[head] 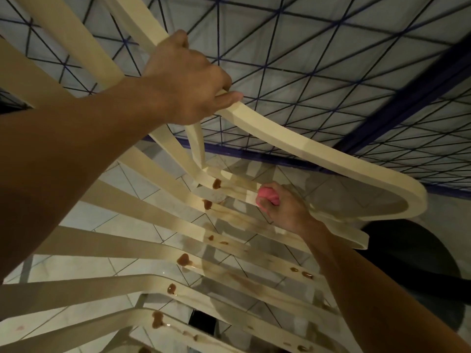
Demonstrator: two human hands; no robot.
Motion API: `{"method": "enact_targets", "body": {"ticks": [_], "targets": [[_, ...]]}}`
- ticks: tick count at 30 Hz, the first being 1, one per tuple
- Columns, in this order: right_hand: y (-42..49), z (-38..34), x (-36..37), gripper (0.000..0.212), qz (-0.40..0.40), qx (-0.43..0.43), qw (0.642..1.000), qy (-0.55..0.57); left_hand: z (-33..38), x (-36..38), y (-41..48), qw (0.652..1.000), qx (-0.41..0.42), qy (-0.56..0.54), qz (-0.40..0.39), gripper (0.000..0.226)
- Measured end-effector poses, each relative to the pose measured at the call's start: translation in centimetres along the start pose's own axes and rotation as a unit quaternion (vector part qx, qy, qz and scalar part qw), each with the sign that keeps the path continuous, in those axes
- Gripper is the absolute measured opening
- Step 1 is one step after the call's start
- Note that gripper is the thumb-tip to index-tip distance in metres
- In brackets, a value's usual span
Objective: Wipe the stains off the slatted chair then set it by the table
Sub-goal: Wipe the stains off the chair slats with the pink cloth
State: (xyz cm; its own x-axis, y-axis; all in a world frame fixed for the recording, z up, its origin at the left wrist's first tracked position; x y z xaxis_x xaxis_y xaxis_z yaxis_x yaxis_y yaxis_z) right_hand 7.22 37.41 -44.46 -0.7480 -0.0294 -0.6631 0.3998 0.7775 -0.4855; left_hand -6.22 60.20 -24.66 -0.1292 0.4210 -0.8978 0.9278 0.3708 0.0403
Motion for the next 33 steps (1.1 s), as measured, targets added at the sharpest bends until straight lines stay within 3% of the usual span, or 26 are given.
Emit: {"method": "enact_targets", "body": {"ticks": [6,12,19,24,33], "targets": [[-1.0,-0.4,0.1,0.037,0.061,0.006,0.995,-0.082,0.5,0.0,-0.1,1.0,0.003,0.004,0.011,0.051],[0.6,-2.5,0.4,0.034,0.047,0.016,0.993,-0.105,0.5,-0.3,-0.3,1.0,-0.002,-0.002,0.021,0.043],[2.1,-5.0,3.4,0.024,0.032,0.001,0.998,-0.061,0.7,-0.1,-0.2,1.0,-0.007,0.003,0.029,0.049],[0.9,-4.7,4.2,0.038,0.048,-0.024,0.998,-0.045,0.6,-0.1,-0.3,1.0,-0.001,-0.004,0.027,0.054],[-0.4,-2.8,2.7,0.039,0.089,0.011,0.995,-0.052,0.7,0.2,-0.2,0.999,-0.003,0.011,0.032,0.045]]}}
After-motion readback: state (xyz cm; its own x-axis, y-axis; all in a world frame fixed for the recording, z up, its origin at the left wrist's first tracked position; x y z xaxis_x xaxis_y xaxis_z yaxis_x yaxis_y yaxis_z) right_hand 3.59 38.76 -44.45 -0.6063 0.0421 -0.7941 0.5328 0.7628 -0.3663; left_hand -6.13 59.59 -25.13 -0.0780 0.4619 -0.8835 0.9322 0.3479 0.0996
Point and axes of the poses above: each hand's wrist, its own y-axis towards the middle knuckle, its own x-axis out of the palm, z = x × y, the point moved 2 cm from there along y, towards the middle knuckle, and after that the axes turned 4 degrees about y, right-handed, at the moved point
